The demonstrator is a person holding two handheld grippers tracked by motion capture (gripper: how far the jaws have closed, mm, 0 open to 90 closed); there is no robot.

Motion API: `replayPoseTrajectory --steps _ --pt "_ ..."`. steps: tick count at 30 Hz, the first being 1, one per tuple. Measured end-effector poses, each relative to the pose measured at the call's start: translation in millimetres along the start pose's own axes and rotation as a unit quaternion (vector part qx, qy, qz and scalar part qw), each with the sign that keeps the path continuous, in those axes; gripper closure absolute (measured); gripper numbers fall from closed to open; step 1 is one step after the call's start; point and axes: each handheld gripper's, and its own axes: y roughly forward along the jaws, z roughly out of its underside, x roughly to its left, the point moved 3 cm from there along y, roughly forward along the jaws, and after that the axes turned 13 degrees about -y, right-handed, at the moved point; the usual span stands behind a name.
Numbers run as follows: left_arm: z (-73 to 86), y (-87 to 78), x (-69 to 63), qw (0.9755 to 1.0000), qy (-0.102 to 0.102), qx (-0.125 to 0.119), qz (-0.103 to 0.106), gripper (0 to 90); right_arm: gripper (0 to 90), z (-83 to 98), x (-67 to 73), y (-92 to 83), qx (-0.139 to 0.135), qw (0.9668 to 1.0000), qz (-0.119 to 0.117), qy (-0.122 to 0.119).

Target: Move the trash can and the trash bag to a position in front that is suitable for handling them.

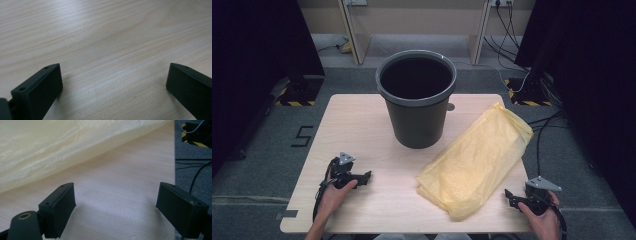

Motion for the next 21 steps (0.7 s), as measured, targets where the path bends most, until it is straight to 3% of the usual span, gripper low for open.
replayPoseTrajectory --steps 3,7,9,12,14,15,19,20,21 --pt "-0.2 -0.2 0.5 1.0 -0.001 -0.001 0.001 0.2 15.6 -5.6 -1.1 -4.1 -0.014 0.9999 0.003 0.003" --pt "-2.9 -1.1 2.6 0.9999 -0.012 -0.01 -0.002 6.9 15.8 -22.0 -1.7 -7.1 -0.037 0.9993 -0.003 -0.005" --pt "-7.0 -2.1 2.9 0.9996 -0.022 -0.014 -0.006 17.7 15.9 -30.5 -1.0 -5.2 -0.038 0.9992 -0.008 -0.011" --pt "-17.4 -4.4 0.0 0.9991 -0.033 -0.023 0.01 14.9 16.2 -51.2 0.9 2.2 -0.042 0.9987 -0.01 -0.029" --pt "-20.6 -4.6 -0.8 0.9993 -0.028 -0.025 0.008 15.3 16.3 -64.3 3.5 6.3 -0.047 0.9981 -0.014 -0.039" --pt "-28.7 -6.0 -1.8 0.999 -0.026 -0.037 0.004 14.6 16.5 -71.2 5.2 8.4 -0.05 0.9977 -0.016 -0.043" --pt "-44.8 -7.4 -3.0 0.9981 -0.032 -0.052 0.005 14.7 16.5 -92.1 9.7 14.7 -0.055 0.9964 -0.022 -0.06" --pt "-52.0 -7.3 -2.9 0.9979 -0.032 -0.056 0.003 14.8 16.6 -107.3 12.6 20.3 -0.062 0.9955 -0.028 -0.066" --pt "-56.2 -7.1 -3.1 0.9976 -0.034 -0.061 0.003 14.8 16.6 -107.3 12.6 20.3 -0.062 0.9955 -0.028 -0.066"
